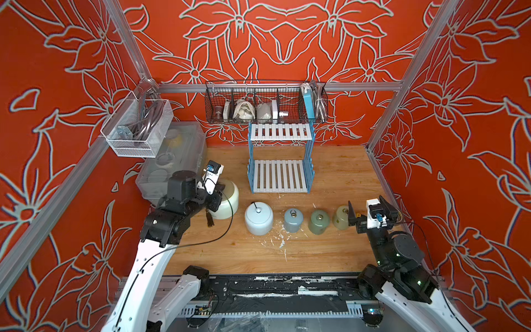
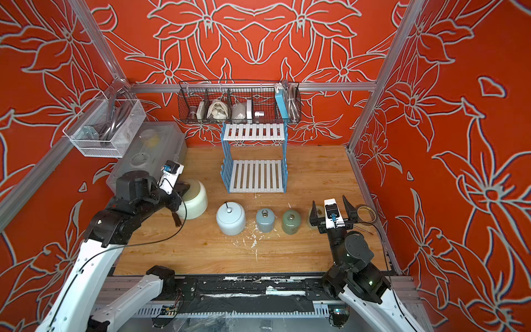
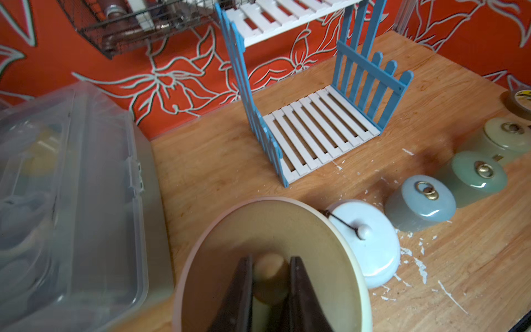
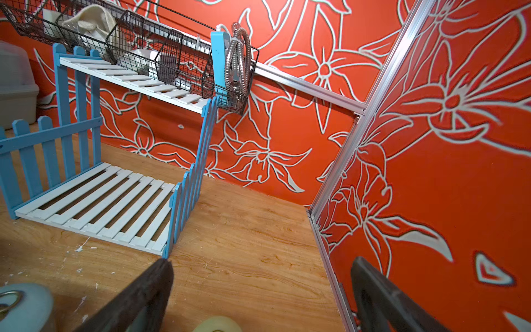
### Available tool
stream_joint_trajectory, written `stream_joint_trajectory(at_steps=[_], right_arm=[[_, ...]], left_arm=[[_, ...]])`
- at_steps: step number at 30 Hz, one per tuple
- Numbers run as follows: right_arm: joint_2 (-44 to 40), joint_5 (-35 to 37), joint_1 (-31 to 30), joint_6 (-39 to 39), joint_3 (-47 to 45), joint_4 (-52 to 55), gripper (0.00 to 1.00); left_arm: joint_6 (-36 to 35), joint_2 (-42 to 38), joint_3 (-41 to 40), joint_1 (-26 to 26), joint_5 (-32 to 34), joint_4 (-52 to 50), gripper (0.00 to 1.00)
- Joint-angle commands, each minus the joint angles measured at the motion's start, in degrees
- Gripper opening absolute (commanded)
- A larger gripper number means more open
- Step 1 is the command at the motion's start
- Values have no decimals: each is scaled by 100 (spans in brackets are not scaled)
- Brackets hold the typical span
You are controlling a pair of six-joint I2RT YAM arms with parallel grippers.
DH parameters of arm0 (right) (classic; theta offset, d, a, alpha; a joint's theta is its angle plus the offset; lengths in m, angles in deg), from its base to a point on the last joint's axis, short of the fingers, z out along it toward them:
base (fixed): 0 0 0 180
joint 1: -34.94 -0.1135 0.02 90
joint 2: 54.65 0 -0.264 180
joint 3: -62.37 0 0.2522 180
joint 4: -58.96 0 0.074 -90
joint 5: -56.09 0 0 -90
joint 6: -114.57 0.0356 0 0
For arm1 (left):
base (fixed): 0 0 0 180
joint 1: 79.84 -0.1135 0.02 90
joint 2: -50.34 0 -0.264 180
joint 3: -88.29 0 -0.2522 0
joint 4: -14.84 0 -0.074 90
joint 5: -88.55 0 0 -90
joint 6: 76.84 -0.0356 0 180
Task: Remove the tea canisters from the shelf
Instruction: Place the tea canister at the center of the board.
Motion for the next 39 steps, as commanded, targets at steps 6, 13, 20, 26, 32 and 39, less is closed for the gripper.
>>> stream_joint_trajectory(at_steps=[6, 13, 20, 26, 32, 39], right_arm=[[-20, -64, 32, 90, -51, -87, 99], [19, -33, 32, 62, -52, -87, 99], [-42, 51, 34, 22, -64, -104, 99], [-52, 95, 40, 21, -70, -96, 100], [-49, 101, 41, 7, -73, -104, 99], [-49, 88, 41, 21, -74, -109, 100]], left_arm=[[300, -906, -1363, -381, 465, 1110, 0], [341, -931, -2623, -364, 222, 2514, 0], [154, -631, -3177, -243, -78, 3593, 0], [41, -374, -3517, -161, -179, 4161, 0], [-69, -242, -3799, -57, -302, 4326, 0], [-135, -169, -3879, -25, -258, 4208, 0]])
